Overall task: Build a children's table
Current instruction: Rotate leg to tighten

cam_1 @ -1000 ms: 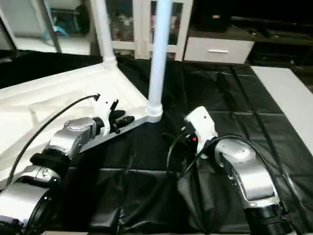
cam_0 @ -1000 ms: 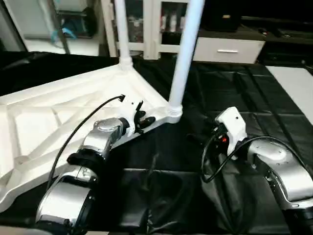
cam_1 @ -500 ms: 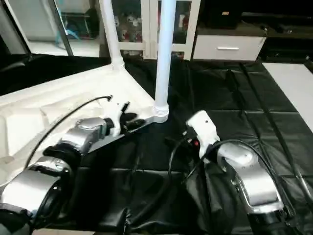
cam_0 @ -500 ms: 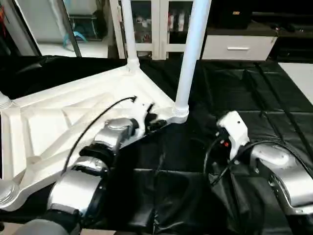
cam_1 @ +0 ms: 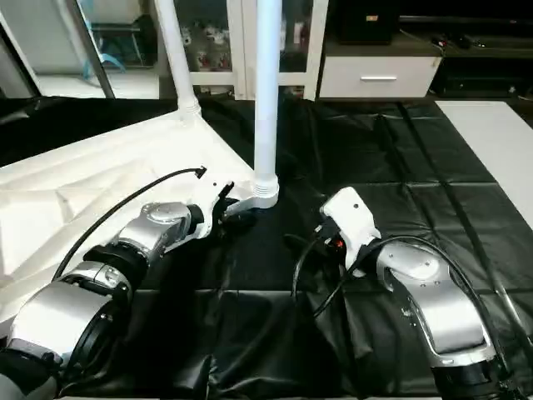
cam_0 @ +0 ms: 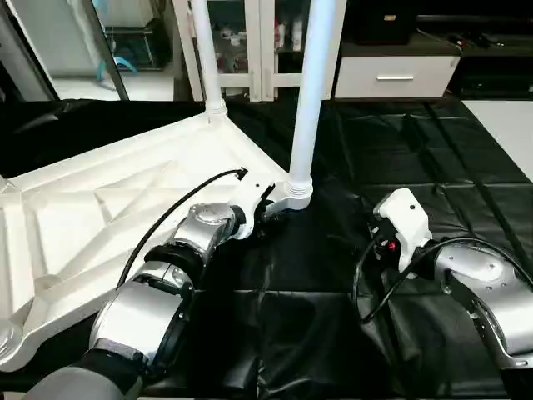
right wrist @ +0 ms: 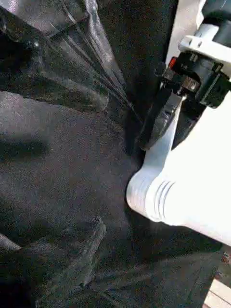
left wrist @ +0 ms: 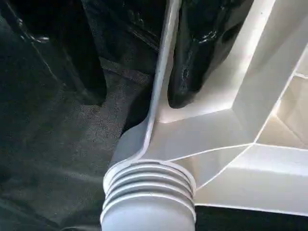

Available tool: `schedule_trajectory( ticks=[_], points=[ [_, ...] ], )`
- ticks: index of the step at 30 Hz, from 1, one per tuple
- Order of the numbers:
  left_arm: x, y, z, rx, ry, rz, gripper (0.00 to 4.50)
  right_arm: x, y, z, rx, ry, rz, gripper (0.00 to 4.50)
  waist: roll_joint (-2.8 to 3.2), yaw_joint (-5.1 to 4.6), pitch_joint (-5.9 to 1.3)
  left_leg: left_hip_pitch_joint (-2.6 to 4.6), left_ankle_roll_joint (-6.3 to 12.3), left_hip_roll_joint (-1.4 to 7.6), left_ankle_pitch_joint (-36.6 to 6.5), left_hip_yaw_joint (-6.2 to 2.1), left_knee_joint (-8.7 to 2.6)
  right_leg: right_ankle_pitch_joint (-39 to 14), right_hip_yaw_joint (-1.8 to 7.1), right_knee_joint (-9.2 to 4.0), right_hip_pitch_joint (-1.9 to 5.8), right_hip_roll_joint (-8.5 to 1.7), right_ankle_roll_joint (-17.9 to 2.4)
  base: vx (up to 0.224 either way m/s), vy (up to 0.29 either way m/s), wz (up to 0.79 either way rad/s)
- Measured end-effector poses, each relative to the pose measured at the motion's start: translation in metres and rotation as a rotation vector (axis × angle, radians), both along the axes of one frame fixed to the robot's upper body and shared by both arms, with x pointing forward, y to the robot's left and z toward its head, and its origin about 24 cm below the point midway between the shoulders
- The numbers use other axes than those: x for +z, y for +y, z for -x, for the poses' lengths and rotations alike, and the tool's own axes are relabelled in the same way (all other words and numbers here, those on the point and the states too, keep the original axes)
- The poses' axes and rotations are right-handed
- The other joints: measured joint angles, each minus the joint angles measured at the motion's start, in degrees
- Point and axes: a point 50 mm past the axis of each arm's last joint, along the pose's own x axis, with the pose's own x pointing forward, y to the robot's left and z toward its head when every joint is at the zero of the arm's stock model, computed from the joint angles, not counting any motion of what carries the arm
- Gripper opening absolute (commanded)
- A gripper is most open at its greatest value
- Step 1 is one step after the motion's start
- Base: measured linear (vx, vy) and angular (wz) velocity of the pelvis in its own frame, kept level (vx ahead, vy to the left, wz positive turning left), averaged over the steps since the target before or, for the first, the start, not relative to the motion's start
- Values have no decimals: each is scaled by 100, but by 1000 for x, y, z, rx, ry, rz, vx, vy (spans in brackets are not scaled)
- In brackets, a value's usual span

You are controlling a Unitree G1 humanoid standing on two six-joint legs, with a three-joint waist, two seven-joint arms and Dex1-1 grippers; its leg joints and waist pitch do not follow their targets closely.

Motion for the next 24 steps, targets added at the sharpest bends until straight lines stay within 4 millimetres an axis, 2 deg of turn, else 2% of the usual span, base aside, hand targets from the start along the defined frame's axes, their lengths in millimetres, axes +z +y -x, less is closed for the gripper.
schedule_trajectory(
  ticks=[6,7,9,16,19,21,24],
  points=[
    [11,-1,-6,5,-38,26,246,0,3,3,19,1,6,386,0,12,0,0,0,0,0,0,-1,1,0,-2,-1,0,0,0,0,0],
    [12,-1,-6,3,-36,26,229,-1,4,4,28,3,6,386,0,12,0,0,0,0,0,0,-1,1,1,-3,-1,0,0,0,0,0],
    [9,-1,-5,1,-13,24,229,0,5,4,33,3,6,386,0,12,0,-3,0,0,0,1,-2,1,1,-6,-5,0,1,0,0,0],
    [8,0,-5,9,-4,9,152,0,3,4,34,4,14,386,10,12,-2,-1,1,0,-1,1,-8,0,1,-10,-6,0,1,0,0,0],
    [7,1,-5,18,-4,-10,143,0,3,4,33,4,16,386,21,1,-9,1,1,0,-1,1,-9,0,1,-9,-5,0,1,0,0,0],
    [7,1,-5,17,2,-21,108,0,3,4,33,4,16,386,28,-2,-13,3,1,0,-1,1,-10,0,1,-9,-5,0,1,0,0,0],
    [6,3,-5,15,14,-42,96,0,3,4,36,5,18,386,38,-2,-20,5,1,0,-1,1,-14,0,1,-9,-5,0,1,0,0,0]
  ],
)
